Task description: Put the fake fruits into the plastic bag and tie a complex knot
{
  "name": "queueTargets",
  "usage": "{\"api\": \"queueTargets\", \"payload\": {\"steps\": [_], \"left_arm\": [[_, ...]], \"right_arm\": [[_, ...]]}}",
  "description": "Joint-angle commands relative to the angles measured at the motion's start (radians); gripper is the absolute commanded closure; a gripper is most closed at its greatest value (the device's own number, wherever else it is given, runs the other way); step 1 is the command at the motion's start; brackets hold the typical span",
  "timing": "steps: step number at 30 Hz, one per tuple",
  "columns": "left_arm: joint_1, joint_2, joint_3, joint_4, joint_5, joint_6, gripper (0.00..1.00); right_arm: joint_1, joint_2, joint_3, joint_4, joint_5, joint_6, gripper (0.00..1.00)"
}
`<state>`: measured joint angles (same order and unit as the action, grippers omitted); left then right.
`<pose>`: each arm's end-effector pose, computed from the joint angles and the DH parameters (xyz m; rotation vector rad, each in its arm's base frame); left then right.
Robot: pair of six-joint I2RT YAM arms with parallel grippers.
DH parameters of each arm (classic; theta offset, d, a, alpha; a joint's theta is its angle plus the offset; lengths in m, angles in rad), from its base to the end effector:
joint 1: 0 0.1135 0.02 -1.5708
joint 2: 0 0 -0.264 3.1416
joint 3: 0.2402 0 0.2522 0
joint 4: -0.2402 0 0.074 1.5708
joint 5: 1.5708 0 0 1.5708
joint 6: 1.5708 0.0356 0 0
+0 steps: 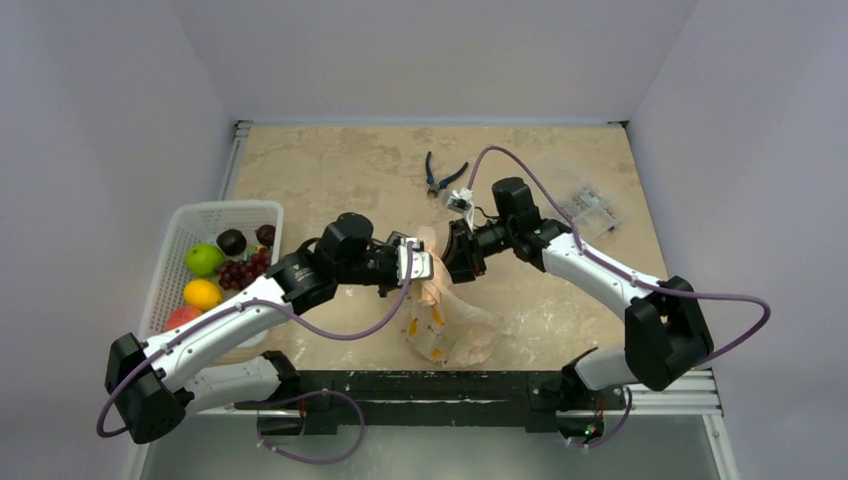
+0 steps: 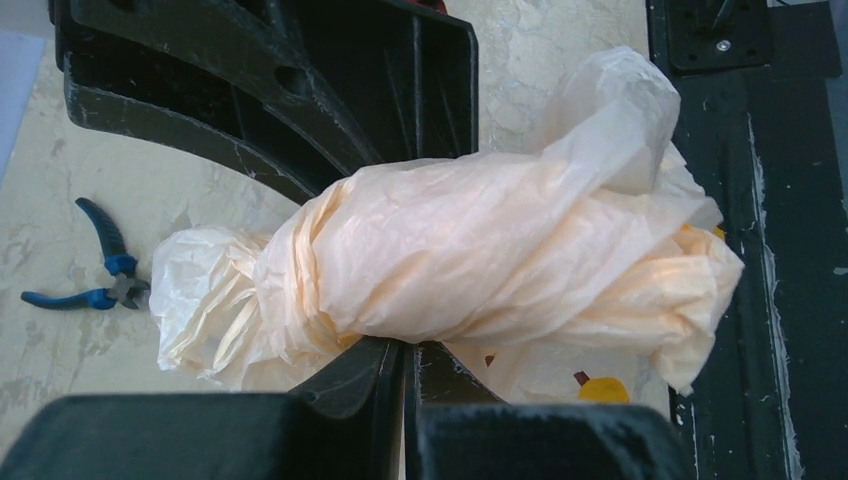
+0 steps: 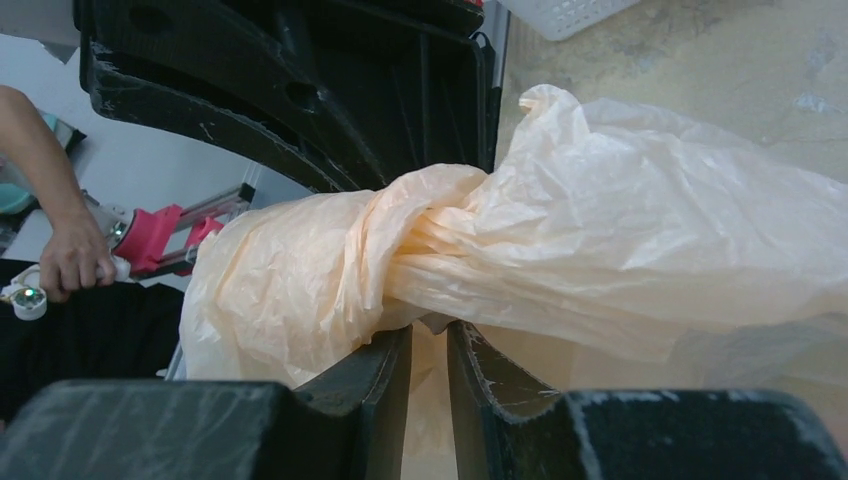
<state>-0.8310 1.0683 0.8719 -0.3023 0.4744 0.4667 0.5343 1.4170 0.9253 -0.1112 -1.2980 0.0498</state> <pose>0.1482 -0.1865 0.3054 1.4839 1.4659 -0.7131 0.2344 0.1785 0.2642 -1.2354 1.7243 1.7296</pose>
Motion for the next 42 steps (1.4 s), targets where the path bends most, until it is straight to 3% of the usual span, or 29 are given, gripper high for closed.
{"api": "queueTargets", "payload": {"steps": [1,4,7,14,29,42], "left_arm": [[0.009,0.007,0.042,0.033,-0.039,-0.013,1.0],[0.015,0.013,0.049,0.04,-0.049,-0.025,1.0],[0.02,0.014,0.05,0.051,-0.048,-0.033,1.0],[0.02,-0.003,0.047,0.025,-0.043,-0.041,1.0],[0.021,-0.062,0.111,-0.2,0.082,-0.089,1.0],[0.02,0.015,0.127,-0.219,0.066,-0.138,1.0]], "right_arm": [[0.041,-0.038,-0.004,0.144,-0.048,0.119,0.81],[0.057,-0.035,-0.014,0.143,-0.051,0.123,0.82],[0.059,-0.035,-0.022,0.167,-0.036,0.137,0.71],[0.052,-0.036,-0.077,0.383,0.043,0.316,0.63],[0.034,-0.036,-0.12,0.486,0.069,0.397,0.71],[0.046,-0.046,-0.131,0.561,0.033,0.453,0.69]]}}
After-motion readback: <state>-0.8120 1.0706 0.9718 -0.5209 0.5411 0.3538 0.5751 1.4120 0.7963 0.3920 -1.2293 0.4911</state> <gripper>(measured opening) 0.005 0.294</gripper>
